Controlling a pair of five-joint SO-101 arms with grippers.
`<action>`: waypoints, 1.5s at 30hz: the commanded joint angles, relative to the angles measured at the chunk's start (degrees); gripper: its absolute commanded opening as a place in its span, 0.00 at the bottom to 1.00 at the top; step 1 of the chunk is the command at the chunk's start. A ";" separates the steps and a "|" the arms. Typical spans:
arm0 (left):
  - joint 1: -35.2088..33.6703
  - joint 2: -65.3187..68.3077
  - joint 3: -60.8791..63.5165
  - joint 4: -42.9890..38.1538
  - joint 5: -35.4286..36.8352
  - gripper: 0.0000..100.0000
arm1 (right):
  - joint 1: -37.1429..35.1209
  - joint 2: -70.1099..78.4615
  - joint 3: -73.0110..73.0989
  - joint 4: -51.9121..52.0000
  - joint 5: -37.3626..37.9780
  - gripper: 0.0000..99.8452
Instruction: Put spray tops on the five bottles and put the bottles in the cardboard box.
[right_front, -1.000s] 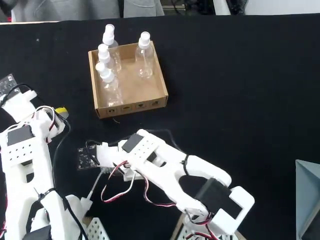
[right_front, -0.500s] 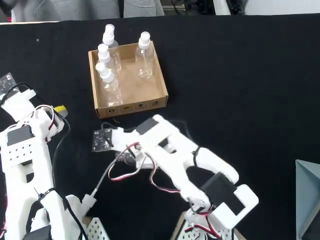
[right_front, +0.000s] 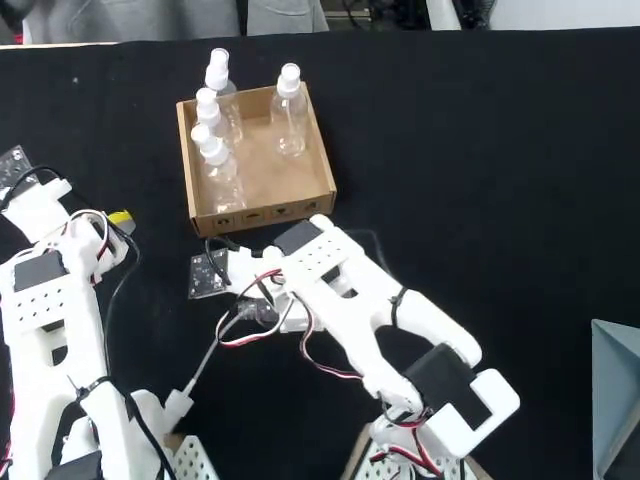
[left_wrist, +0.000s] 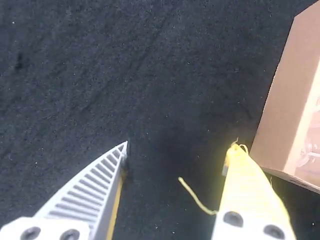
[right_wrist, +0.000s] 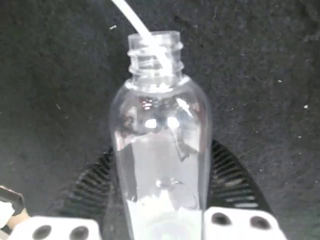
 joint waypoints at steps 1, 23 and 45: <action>-0.84 -2.37 -0.92 -1.23 0.35 0.29 | 1.05 -0.22 -4.09 0.44 0.79 0.30; -1.89 -2.37 -0.92 -1.32 0.35 0.29 | -2.20 0.31 -3.74 -6.24 -2.64 0.40; -1.89 -2.37 -0.92 -1.32 0.35 0.29 | -2.11 0.40 -1.10 -13.27 -4.22 0.40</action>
